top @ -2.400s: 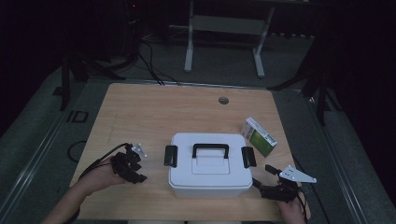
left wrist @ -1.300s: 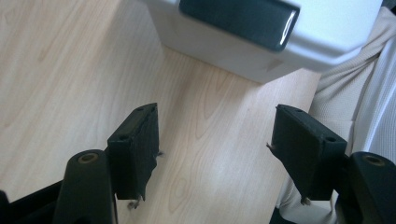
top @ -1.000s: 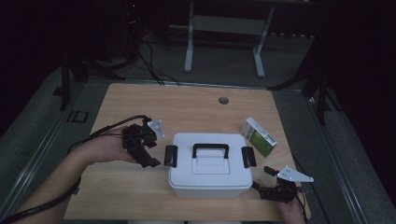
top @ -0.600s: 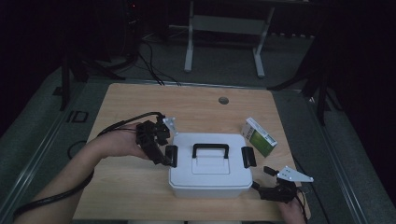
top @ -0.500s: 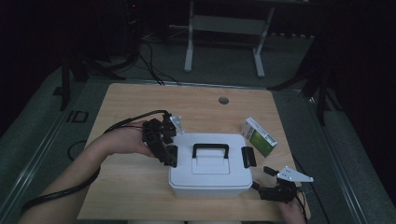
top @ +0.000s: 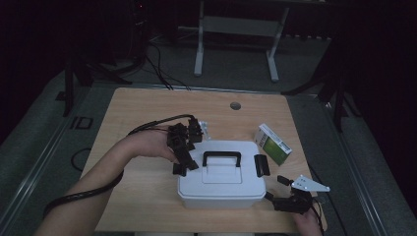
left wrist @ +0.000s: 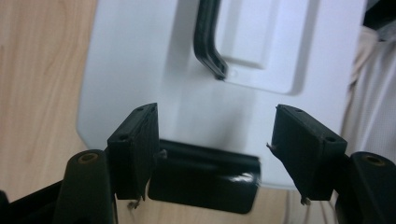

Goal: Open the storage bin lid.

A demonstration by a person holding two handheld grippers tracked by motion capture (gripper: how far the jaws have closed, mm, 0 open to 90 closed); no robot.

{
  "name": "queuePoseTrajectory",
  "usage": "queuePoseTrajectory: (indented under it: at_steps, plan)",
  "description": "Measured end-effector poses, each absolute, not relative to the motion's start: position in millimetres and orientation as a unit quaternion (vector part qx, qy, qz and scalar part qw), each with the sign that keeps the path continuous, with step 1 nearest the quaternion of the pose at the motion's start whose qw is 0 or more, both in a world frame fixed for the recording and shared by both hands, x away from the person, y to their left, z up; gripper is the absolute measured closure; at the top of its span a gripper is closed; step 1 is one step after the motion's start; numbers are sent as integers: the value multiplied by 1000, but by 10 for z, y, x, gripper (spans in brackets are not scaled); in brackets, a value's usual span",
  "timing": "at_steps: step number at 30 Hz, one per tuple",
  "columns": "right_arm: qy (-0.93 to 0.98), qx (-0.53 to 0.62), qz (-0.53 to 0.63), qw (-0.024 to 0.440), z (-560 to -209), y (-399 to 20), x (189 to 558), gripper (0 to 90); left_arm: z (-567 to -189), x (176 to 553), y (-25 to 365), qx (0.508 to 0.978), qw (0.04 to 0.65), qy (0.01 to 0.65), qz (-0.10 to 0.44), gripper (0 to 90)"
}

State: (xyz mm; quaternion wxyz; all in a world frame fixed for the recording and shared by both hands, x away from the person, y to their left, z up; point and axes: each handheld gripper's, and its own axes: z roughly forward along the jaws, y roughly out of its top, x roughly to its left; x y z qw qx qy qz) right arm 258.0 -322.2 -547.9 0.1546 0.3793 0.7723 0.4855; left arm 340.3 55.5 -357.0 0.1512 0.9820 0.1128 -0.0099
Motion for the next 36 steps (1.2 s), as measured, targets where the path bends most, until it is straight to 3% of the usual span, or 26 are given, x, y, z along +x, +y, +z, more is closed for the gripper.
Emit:
queuePoseTrajectory:
  at_steps: [14,21,27,36]
  plan:
    - [776,376,483,153,-5483,-3209,2578,123,-3564,3522,167,983,155,94,-15,348]
    - [778,374,483,150,-5485,-3208,2578,130,-3608,3565,-3,987,139,76,-12,443]
    - [778,373,484,149,-5487,-3215,2577,130,-3619,3551,-118,991,126,41,-23,584]
    - [778,373,484,147,-5488,-3211,2576,131,-3632,3549,-252,994,109,16,-11,686]
